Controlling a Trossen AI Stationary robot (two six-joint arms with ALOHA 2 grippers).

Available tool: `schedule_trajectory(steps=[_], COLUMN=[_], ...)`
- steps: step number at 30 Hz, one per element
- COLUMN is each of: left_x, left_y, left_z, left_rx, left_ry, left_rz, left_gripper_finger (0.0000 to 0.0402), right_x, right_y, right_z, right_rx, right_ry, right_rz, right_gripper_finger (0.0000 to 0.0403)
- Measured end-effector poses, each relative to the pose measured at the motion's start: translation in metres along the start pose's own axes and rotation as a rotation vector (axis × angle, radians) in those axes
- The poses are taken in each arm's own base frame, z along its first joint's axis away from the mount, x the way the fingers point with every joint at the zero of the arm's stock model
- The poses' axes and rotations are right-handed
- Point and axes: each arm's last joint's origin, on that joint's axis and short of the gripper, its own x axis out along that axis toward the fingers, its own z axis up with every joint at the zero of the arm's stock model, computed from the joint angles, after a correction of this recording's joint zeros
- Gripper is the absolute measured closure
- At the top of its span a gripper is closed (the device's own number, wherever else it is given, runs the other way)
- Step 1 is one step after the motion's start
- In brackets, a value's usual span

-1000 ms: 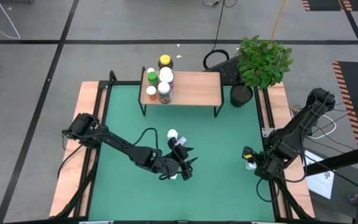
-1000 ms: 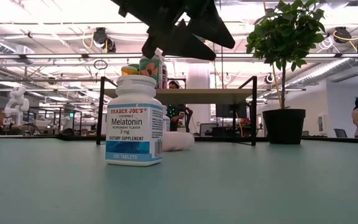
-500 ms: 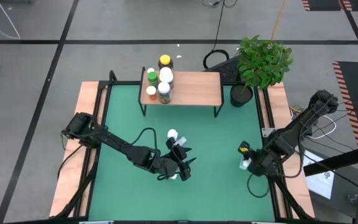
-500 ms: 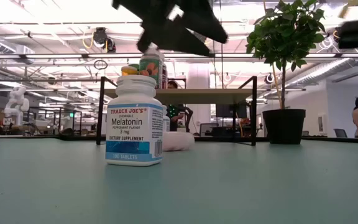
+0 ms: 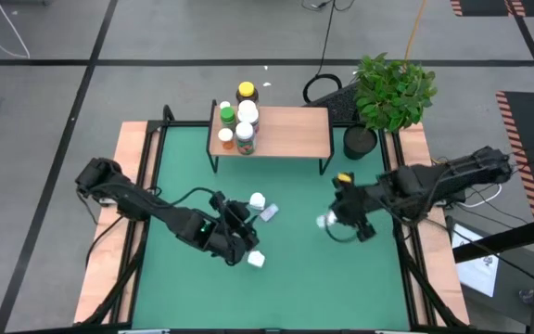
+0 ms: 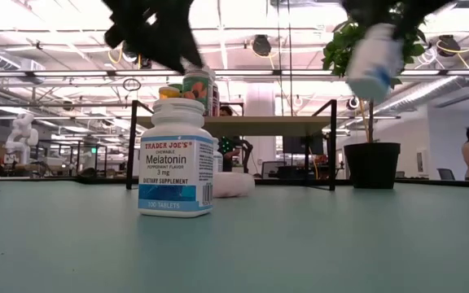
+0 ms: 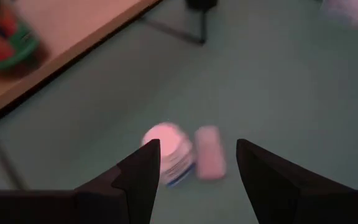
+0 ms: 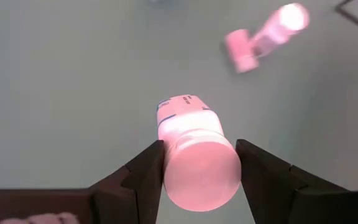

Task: Pick and place medicine bottles onto shelf by color
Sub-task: Put the right white and blue bottle on the shelf

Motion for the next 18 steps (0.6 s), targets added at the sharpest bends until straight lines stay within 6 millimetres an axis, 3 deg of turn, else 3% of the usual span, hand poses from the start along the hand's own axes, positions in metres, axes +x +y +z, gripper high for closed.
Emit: schedule_trajectory(steps=[9, 18], left_x=[0.002, -0.004], left_y=[0.015, 0.03], left_z=[-0.024, -0.035], left_rx=[-0.024, 0.06], left_ry=[0.149, 0.287], left_rz=[0.092, 0.186], left_gripper_finger=[0.019, 0.019], right_x=[-0.006, -0.01], right_y=[-0.072, -0.144], right_z=[0.049, 0.064], right_rx=[0.065, 0.176], right_ry=[0.081, 0.08], right_rz=[-0.087, -0.197], right_gripper_finger=[0.0225, 0.0225])
